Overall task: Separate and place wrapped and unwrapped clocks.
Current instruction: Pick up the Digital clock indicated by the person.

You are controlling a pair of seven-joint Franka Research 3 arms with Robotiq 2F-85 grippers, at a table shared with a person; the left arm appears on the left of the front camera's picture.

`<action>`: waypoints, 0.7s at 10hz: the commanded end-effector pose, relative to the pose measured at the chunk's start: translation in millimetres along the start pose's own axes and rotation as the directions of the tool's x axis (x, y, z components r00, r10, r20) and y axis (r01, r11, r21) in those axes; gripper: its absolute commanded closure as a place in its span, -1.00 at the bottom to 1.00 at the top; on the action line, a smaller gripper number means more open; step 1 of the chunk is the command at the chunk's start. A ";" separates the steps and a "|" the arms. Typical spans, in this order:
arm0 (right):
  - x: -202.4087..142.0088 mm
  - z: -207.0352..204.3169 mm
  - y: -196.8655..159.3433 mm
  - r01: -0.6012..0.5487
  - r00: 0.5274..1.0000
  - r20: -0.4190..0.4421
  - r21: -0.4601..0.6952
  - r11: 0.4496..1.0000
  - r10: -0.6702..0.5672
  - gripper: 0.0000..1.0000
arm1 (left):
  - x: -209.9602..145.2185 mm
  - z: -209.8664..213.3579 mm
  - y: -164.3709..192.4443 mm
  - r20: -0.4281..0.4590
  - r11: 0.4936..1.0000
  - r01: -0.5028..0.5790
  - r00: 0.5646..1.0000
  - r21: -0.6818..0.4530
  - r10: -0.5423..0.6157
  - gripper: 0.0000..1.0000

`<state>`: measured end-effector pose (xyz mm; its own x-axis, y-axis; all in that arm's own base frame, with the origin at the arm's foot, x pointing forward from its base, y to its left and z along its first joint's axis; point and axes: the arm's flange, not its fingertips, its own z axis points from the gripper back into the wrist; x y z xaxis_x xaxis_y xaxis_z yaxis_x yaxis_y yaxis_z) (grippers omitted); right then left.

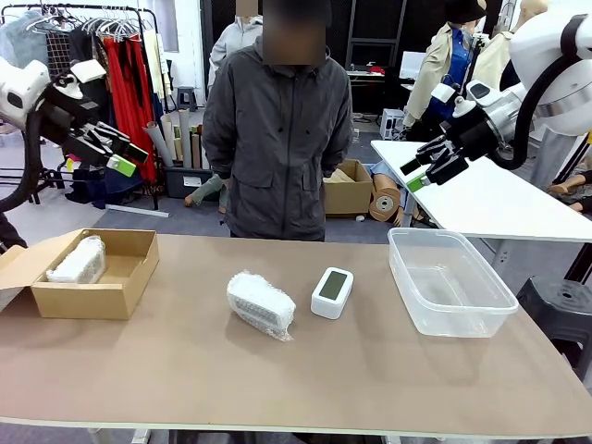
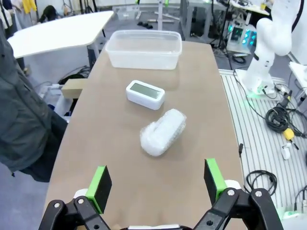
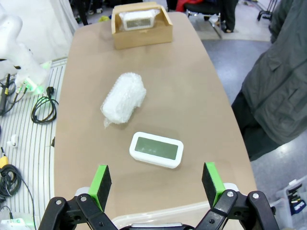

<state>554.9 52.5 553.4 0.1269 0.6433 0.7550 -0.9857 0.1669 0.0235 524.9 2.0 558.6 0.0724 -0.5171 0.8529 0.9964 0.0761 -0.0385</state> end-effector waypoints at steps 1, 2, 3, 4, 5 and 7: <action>1.8 0.6 -0.1 -0.004 1.000 0.000 -0.005 1.000 0.004 -1.00 | 0.2 -1.6 2.5 -0.025 0.999 -0.040 0.999 -0.017 0.040 -1.00; 1.8 0.6 -0.1 -0.004 1.000 0.000 -0.005 1.000 0.004 -1.00 | 0.2 -1.6 2.5 -0.025 0.999 -0.040 0.999 -0.017 0.040 -1.00; 1.8 0.6 -0.1 -0.004 1.000 0.000 -0.005 1.000 0.004 -1.00 | -2.7 -2.7 1.3 -0.006 1.000 -0.015 1.000 -0.006 0.015 -1.00; 1.8 0.6 -0.1 -0.004 1.000 0.000 -0.005 1.000 0.004 -1.00 | -8.7 -4.5 6.2 -0.088 0.996 0.043 0.995 0.076 -0.036 -1.00; 1.8 0.6 -0.1 -0.004 1.000 0.000 -0.005 1.000 0.004 -1.00 | -11.1 -6.1 11.8 -0.096 0.994 0.055 0.994 0.096 -0.046 -1.00; 1.8 0.6 -0.1 -0.004 1.000 0.000 -0.005 1.000 0.004 -1.00 | -15.9 -11.7 16.4 -0.126 0.987 0.117 0.987 0.112 -0.102 -1.00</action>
<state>554.9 52.5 553.4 0.1269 0.6433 0.7550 -0.9857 0.1669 0.0235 543.1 5.6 546.9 0.0228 -0.6022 0.7980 0.9886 0.1323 0.0715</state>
